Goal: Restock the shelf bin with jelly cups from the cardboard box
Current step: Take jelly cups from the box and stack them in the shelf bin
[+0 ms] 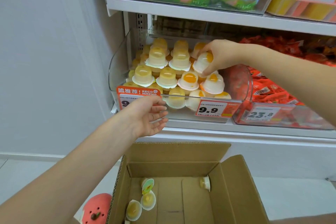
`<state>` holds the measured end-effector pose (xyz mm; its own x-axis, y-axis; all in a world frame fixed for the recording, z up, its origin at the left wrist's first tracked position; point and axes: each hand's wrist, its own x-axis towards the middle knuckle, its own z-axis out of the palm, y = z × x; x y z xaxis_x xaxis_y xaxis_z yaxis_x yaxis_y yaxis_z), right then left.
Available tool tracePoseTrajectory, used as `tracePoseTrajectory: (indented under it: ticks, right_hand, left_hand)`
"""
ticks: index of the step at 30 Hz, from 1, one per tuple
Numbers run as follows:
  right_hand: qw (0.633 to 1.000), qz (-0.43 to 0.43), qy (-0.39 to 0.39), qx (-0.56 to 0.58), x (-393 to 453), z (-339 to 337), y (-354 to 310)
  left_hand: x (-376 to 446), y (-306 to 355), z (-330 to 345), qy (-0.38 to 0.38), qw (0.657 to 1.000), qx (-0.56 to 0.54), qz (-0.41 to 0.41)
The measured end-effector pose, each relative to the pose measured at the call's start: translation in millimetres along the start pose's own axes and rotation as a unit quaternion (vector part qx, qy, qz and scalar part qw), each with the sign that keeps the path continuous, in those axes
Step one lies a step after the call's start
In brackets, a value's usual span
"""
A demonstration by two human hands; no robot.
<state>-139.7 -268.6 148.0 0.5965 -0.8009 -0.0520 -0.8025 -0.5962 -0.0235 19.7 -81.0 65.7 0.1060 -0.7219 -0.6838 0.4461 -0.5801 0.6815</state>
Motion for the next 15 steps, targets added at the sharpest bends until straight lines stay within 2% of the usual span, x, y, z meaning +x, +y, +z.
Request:
tracePoseTrajectory:
  ticks: [5, 10, 15]
  right_hand:
    - [0.998, -0.016, 0.024, 0.048, -9.1, 0.4, -0.5]
    - [0.973, 0.038, 0.138, 0.183, -52.6, 24.5, 6.2]
    - [0.959, 0.092, 0.148, 0.225, -67.2, 62.0, 7.6]
  left_hand:
    - [2.4, -1.2, 2.5, -0.002, 1.0, -0.002, -0.008]
    - [3.8, -3.6, 2.0, -0.007, 1.0, -0.01, -0.011]
    - [3.4, -9.3, 7.2, -0.012, 1.0, -0.007, -0.025]
